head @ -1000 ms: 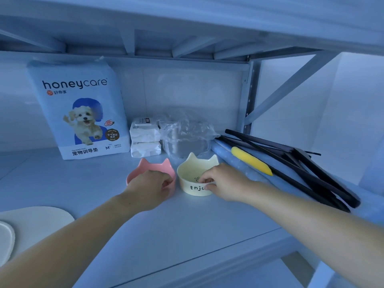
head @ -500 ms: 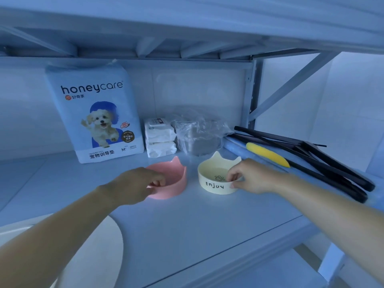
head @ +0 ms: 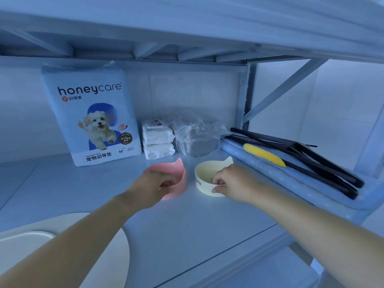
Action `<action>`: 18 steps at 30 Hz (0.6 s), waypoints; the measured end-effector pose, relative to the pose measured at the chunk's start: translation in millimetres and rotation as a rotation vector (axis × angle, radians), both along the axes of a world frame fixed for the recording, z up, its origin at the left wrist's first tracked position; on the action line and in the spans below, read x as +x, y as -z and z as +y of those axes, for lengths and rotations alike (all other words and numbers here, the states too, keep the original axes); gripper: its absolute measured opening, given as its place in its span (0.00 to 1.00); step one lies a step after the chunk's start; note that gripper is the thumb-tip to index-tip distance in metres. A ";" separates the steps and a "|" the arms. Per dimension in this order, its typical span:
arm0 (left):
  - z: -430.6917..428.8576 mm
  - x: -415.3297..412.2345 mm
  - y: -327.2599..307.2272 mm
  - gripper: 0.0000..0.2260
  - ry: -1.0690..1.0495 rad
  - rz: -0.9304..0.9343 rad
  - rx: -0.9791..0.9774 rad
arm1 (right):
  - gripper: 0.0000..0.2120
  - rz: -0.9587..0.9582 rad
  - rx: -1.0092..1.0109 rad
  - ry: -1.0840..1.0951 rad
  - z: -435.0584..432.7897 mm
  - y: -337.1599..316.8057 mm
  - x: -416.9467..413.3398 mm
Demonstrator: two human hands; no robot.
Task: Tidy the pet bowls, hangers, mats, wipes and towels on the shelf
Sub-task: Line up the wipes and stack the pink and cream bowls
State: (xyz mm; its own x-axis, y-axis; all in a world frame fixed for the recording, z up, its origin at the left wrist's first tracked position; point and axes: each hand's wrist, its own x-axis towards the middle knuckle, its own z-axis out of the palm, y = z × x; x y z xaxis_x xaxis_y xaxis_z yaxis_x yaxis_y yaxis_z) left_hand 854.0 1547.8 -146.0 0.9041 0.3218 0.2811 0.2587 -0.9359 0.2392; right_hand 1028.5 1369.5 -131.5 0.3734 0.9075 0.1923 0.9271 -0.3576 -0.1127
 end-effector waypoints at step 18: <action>-18.1 14.9 -13.4 0.10 -0.095 0.021 0.016 | 0.07 0.126 0.051 0.003 -35.3 -20.1 44.6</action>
